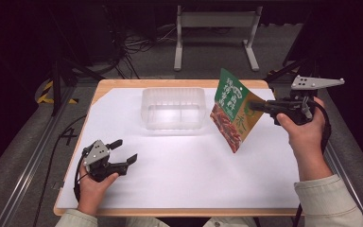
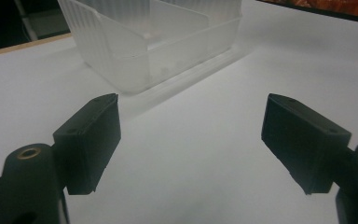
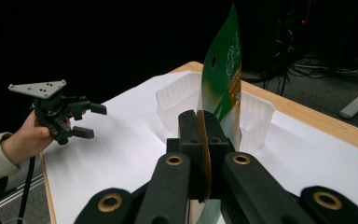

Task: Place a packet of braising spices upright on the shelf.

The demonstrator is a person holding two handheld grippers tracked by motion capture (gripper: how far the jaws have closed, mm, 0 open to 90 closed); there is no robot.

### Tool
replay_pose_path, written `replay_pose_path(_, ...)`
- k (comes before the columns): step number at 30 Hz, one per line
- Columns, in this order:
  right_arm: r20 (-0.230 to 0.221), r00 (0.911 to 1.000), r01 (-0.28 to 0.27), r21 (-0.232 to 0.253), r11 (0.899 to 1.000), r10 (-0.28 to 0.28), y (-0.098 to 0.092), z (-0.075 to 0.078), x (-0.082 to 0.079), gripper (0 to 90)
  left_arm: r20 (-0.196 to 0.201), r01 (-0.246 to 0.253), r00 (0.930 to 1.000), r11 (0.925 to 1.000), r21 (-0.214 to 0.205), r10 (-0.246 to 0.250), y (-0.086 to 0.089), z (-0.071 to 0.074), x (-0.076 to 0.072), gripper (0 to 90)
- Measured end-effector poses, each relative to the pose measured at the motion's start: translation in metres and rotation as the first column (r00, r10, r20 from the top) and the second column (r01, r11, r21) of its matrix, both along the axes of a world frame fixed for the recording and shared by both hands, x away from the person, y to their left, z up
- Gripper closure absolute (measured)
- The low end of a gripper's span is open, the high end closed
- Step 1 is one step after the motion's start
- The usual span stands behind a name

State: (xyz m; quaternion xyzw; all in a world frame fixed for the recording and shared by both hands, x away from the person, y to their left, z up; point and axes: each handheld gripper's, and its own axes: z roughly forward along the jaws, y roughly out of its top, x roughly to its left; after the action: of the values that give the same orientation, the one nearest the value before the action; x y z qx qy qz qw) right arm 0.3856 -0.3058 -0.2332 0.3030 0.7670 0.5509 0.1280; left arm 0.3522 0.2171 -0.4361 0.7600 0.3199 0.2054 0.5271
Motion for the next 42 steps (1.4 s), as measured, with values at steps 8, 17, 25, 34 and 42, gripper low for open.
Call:
replay_pose_path(8,0.055,0.9983,0.017,0.023,1.000,-0.018,0.001,0.005,0.008,90.0,0.003,0.004,1.0000,0.9999,0.010,-0.004,-0.001,0.000,0.000,20.2)
replay_pose_path(17,0.070,0.9975,0.008,0.026,1.000,-0.010,0.009,0.011,0.024,90.0,0.005,-0.002,1.0000,0.9999,0.011,0.002,-0.001,-0.001,-0.003,20.3)
replay_pose_path(25,0.069,0.9976,-0.002,0.036,0.999,-0.001,0.020,0.018,0.037,90.0,0.004,-0.006,1.0000,0.9998,0.020,0.006,0.000,-0.002,-0.007,20.3)
replay_pose_path(34,0.068,0.9974,-0.028,0.041,0.999,0.025,0.045,0.024,0.057,90.0,0.004,-0.027,0.9996,0.9994,0.019,0.027,0.008,-0.002,-0.014,20.1)
replay_pose_path(42,0.069,0.9969,-0.038,0.036,0.999,0.036,0.066,0.028,0.071,90.0,0.001,-0.023,0.9997,0.9996,0.016,0.023,0.007,-0.003,-0.013,20.1)
